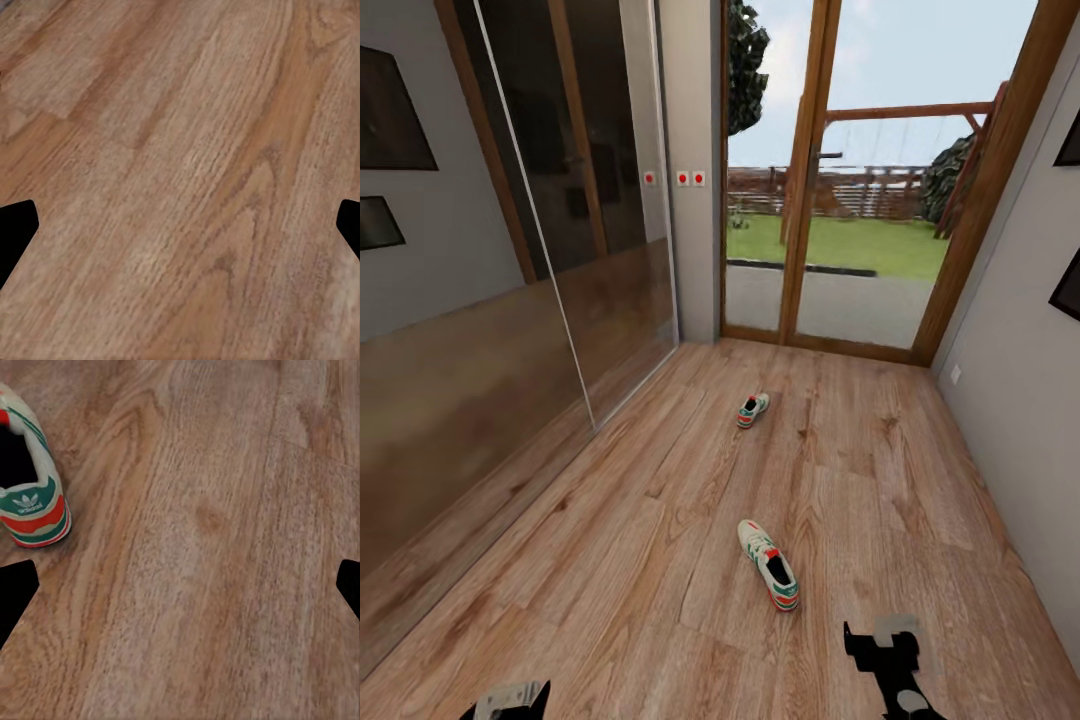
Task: Pick up the two gym shoes and the two sandals from the corridor floor and place them onto the hallstand (shoe rack) in the corridor, making sure they are on the rack and not on the floor. Arrange them so the two gym shoes are next to each other and the two sandals are next to each other.
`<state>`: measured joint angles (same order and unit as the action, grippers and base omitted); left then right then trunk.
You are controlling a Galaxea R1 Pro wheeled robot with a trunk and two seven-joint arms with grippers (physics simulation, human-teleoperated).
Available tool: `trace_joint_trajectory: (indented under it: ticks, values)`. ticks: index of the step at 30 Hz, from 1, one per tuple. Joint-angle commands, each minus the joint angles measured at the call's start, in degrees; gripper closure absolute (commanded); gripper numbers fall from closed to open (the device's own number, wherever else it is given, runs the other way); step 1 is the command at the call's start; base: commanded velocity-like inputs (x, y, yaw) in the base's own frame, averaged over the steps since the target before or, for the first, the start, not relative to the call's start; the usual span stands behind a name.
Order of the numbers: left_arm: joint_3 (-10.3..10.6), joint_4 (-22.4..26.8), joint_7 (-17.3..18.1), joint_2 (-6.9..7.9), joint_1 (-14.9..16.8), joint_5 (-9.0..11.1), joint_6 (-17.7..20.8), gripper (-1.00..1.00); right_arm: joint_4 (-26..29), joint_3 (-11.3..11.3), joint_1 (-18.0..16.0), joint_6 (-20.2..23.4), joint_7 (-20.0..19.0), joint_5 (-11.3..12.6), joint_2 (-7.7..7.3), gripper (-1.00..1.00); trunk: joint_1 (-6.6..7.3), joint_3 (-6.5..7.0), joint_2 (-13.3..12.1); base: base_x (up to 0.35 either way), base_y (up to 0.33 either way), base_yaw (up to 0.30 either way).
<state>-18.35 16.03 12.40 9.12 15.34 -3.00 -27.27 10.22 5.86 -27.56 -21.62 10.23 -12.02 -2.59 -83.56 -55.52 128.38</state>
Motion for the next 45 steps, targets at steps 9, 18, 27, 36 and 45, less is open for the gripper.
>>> trace_joint_trajectory:
  ticks: [9,18,27,36,45]
  values:
    - [-0.22,-0.21,0.42,0.21,5.68,-0.59,1.24,-1.00,10.85,-0.85,-0.03,11.62,-8.17,-1.36,0.10,-1.00,0.01,-0.05,0.02,0.000,0.000,0.000]
    - [-0.05,0.06,0.87,0.35,11.38,-0.77,11.34,-1.00,19.47,-1.14,-0.62,26.08,-15.67,-1.49,0.25,-1.00,0.01,-0.05,0.02,0.000,0.000,0.000]
    - [0.94,0.19,1.14,-0.02,15.53,-2.04,17.04,-1.00,23.13,-1.21,-0.89,29.18,-18.40,-1.51,0.75,-1.00,0.01,-0.05,0.02,0.000,0.000,0.000]
    - [2.19,1.01,0.91,-0.15,15.98,-3.50,17.52,-1.00,23.08,-1.28,-0.91,29.48,-21.93,-1.57,0.75,-1.00,0.01,-0.05,0.02,0.000,0.000,0.000]
    - [2.20,1.40,1.19,-0.29,16.06,-3.75,17.66,-1.00,23.01,-1.37,-0.92,29.40,-22.85,-1.70,0.74,-1.00,0.01,-0.05,0.02,0.141,0.000,0.000]
